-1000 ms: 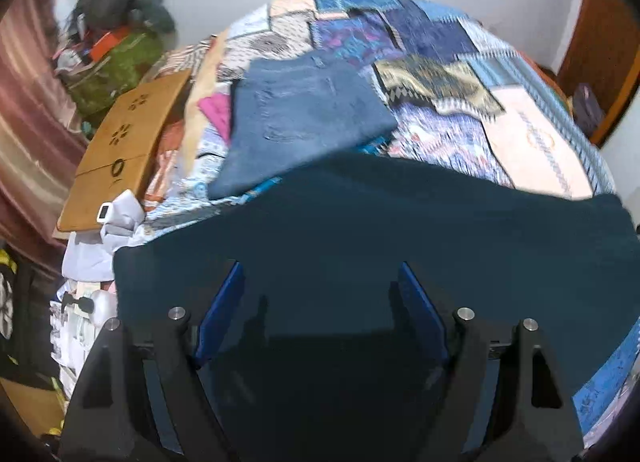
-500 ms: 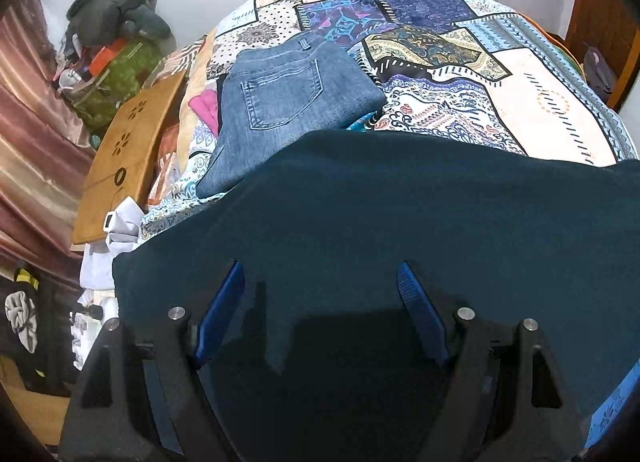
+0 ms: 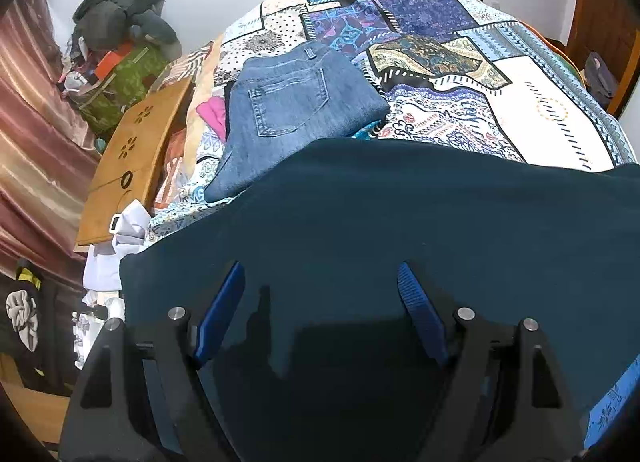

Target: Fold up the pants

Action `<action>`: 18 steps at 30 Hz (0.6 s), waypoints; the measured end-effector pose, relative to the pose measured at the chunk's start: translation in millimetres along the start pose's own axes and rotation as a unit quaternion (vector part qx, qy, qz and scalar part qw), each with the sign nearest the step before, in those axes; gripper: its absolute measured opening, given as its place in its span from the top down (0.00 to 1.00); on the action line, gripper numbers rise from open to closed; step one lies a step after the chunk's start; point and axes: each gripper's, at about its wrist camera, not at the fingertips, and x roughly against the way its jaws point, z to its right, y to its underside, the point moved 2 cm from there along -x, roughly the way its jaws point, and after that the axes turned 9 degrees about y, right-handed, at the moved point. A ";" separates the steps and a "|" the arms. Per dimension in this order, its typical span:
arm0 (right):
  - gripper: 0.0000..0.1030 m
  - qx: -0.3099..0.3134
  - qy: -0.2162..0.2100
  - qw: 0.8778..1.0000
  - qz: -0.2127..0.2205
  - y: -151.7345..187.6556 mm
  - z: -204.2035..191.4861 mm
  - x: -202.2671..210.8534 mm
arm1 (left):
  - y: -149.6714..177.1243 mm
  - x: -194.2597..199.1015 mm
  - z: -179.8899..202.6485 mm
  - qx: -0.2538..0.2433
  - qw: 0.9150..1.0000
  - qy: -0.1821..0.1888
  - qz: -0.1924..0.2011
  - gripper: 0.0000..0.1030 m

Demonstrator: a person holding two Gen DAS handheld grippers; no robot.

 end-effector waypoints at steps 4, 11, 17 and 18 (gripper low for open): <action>0.80 0.005 0.015 0.999 0.051 -30.3 1.4 21.8 | -1.1 4.3 -5.1 0.008 1.000 -0.003 0.009 0.23; 0.80 0.013 0.042 0.997 0.063 -40.1 -15.7 6.1 | 2.0 10.9 -13.1 0.012 1.000 -0.009 0.020 0.23; 0.76 -0.007 0.018 0.999 -0.047 -14.9 -24.4 -53.0 | 8.1 7.1 -20.3 0.018 1.000 0.001 0.014 0.23; 0.76 -0.006 0.014 0.998 -0.068 -11.1 -25.5 -60.2 | 8.8 6.1 -20.9 0.020 1.000 0.004 0.011 0.23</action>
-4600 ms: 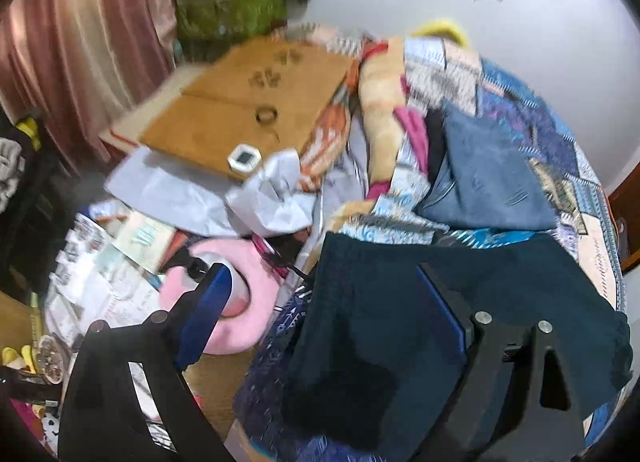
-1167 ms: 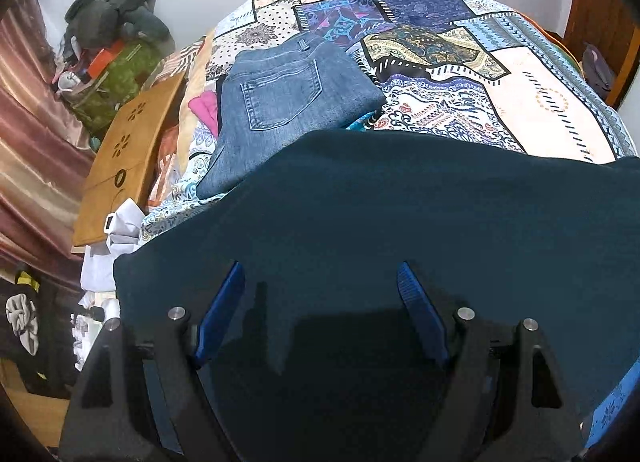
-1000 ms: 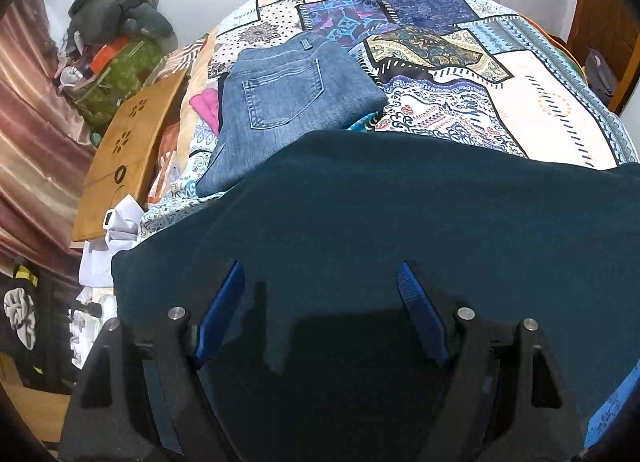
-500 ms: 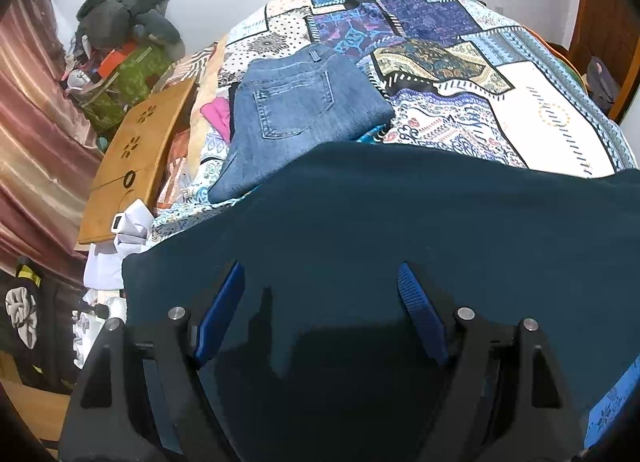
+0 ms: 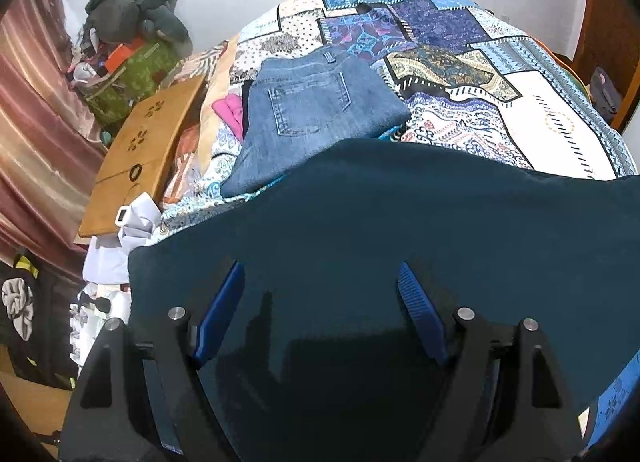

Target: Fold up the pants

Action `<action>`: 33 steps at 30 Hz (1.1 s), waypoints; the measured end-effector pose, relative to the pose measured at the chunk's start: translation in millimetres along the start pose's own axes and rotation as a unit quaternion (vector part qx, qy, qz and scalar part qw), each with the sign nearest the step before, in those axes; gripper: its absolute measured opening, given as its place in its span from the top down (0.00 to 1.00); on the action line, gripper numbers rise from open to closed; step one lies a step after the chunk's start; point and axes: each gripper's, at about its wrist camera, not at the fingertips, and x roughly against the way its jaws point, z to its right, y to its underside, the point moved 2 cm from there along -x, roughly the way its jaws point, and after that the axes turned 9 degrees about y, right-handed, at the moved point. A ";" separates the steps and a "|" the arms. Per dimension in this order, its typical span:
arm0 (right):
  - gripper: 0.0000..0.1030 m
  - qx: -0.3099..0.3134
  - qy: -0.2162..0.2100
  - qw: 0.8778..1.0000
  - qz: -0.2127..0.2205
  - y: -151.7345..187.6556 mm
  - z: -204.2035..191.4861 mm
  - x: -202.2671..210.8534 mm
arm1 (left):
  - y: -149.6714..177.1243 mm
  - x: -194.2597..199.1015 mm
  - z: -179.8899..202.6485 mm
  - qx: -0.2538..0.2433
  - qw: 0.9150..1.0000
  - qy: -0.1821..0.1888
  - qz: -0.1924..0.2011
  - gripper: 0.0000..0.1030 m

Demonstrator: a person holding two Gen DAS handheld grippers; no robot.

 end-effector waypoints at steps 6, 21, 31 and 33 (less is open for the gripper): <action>0.66 -0.013 0.024 0.999 0.018 -5.3 6.8 39.8 | 1.5 5.2 3.2 -0.012 1.000 0.008 0.009 0.23; 0.27 -0.030 -0.115 0.991 0.057 54.8 -51.5 158.8 | 6.5 28.0 32.3 -0.051 0.996 0.062 0.049 0.14; 0.27 -0.164 -0.207 0.964 -0.031 107.2 -56.9 121.5 | 25.9 10.0 38.6 -0.045 0.993 0.109 0.017 0.11; 0.27 -0.178 -0.212 0.960 -0.031 106.3 -55.9 120.9 | 25.8 7.0 36.9 -0.030 0.992 0.120 0.014 0.08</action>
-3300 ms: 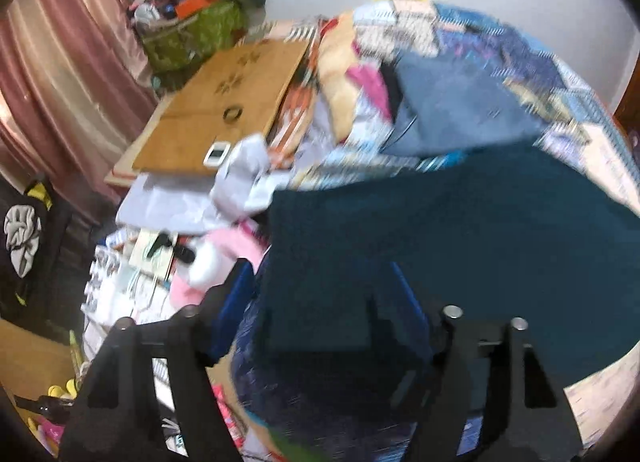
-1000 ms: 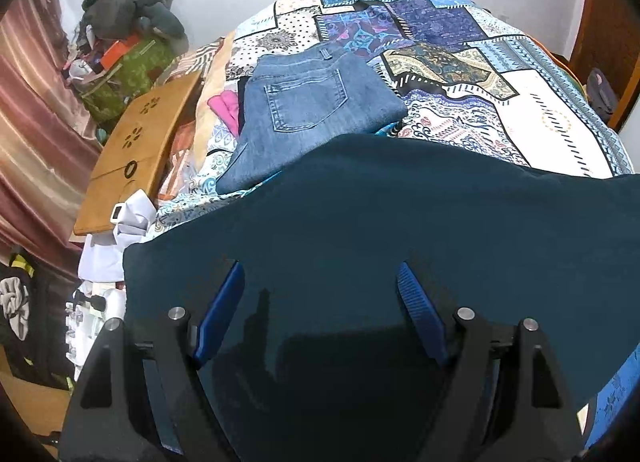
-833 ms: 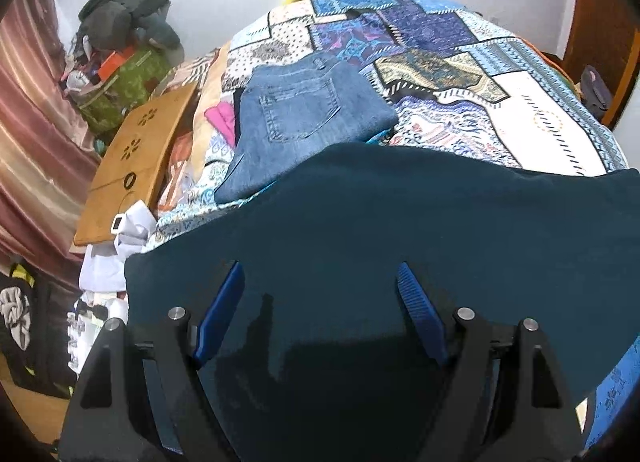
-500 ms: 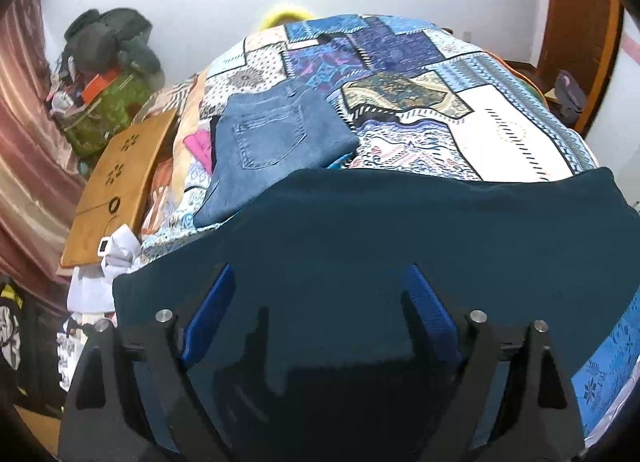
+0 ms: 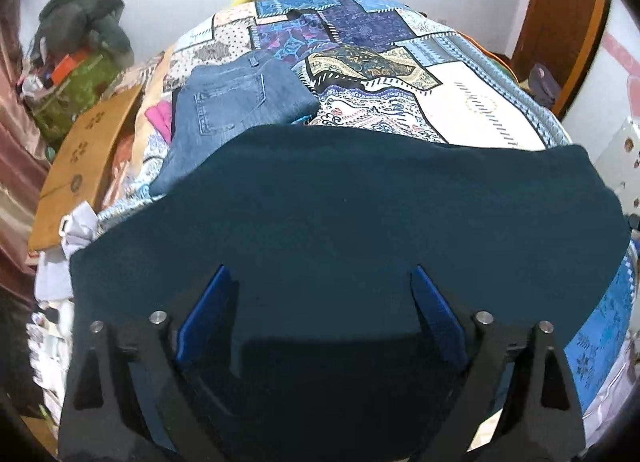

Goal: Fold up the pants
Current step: 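Fold the pant leg with the right gripper toward the left gripper and release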

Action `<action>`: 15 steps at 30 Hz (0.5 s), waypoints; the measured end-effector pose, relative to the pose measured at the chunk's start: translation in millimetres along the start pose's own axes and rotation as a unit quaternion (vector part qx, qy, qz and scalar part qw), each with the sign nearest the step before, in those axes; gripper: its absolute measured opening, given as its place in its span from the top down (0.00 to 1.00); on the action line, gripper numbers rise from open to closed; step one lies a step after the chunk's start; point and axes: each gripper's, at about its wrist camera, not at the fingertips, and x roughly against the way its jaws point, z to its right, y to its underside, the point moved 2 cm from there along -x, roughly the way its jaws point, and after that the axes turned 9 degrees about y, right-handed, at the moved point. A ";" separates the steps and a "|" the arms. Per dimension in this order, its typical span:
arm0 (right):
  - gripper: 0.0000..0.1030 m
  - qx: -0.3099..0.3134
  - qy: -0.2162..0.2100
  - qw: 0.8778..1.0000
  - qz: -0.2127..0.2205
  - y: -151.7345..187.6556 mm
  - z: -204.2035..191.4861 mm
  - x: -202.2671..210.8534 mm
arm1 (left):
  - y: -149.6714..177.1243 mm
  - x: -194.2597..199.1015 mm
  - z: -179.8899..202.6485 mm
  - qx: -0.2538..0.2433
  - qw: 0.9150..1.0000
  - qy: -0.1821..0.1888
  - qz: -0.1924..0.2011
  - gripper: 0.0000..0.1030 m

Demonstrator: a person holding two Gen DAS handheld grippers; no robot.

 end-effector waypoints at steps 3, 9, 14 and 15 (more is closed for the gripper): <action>0.27 -0.021 -0.008 1.000 0.008 -3.5 5.3 0.1 | -0.1 -5.1 -6.3 0.031 0.999 0.028 -0.006 0.06; 0.29 -0.042 0.021 0.998 0.030 -28.3 16.7 -14.0 | -3.0 -8.1 -5.5 0.038 0.999 0.032 -0.010 0.04; 0.38 -0.091 0.029 0.995 0.032 -55.3 43.8 -30.8 | -3.3 -7.6 -4.0 0.033 0.999 0.026 -0.008 0.04; 0.41 -0.098 0.034 0.994 0.035 -60.1 48.9 -32.2 | -3.4 -7.5 -4.6 0.034 0.999 0.027 -0.009 0.04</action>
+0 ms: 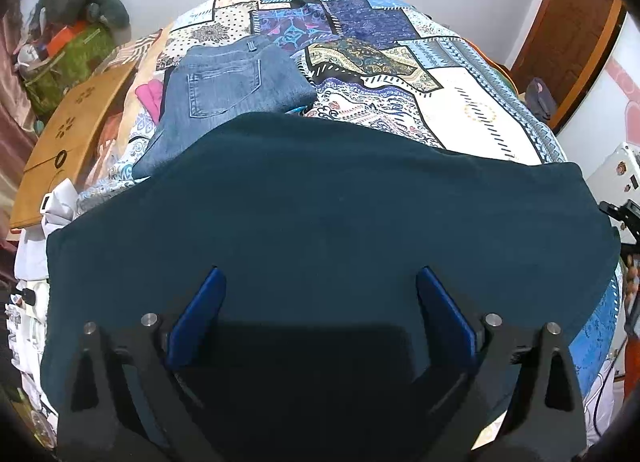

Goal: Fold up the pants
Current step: 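Fold the pant leg with the right gripper toward the left gripper and release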

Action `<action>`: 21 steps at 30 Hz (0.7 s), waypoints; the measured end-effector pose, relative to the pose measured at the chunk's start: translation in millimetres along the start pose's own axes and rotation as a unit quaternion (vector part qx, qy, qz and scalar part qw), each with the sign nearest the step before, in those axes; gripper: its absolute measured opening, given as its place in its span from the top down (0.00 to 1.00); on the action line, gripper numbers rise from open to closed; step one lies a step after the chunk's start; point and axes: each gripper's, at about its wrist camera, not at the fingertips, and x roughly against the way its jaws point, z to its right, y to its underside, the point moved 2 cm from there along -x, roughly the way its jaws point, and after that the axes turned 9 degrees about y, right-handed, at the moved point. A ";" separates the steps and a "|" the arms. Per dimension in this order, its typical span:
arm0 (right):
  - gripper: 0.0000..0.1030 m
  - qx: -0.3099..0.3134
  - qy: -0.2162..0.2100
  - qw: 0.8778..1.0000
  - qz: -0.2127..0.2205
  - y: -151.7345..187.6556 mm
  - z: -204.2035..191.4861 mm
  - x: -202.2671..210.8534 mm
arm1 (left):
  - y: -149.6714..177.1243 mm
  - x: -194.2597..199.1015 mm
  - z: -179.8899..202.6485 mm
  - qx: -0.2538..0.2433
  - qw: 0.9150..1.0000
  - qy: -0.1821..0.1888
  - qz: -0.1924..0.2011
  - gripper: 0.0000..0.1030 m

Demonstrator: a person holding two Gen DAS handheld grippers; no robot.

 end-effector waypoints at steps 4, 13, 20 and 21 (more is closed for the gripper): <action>0.64 -0.002 0.018 0.999 0.027 -15.1 5.7 4.9 | -0.4 0.3 -0.7 0.001 1.000 0.000 -0.001 0.04; 0.89 0.083 0.029 0.986 0.139 -24.8 -34.8 67.3 | -3.8 12.5 3.9 -0.020 0.999 -0.020 0.024 0.05; 0.89 0.181 -0.040 0.958 0.217 -7.6 -123.5 137.9 | -11.5 45.1 -8.3 -0.006 0.998 -0.005 0.065 0.05; 0.89 0.194 -0.050 0.954 0.221 -4.1 -136.7 142.0 | -12.7 49.7 -10.5 -0.004 0.997 -0.003 0.071 0.05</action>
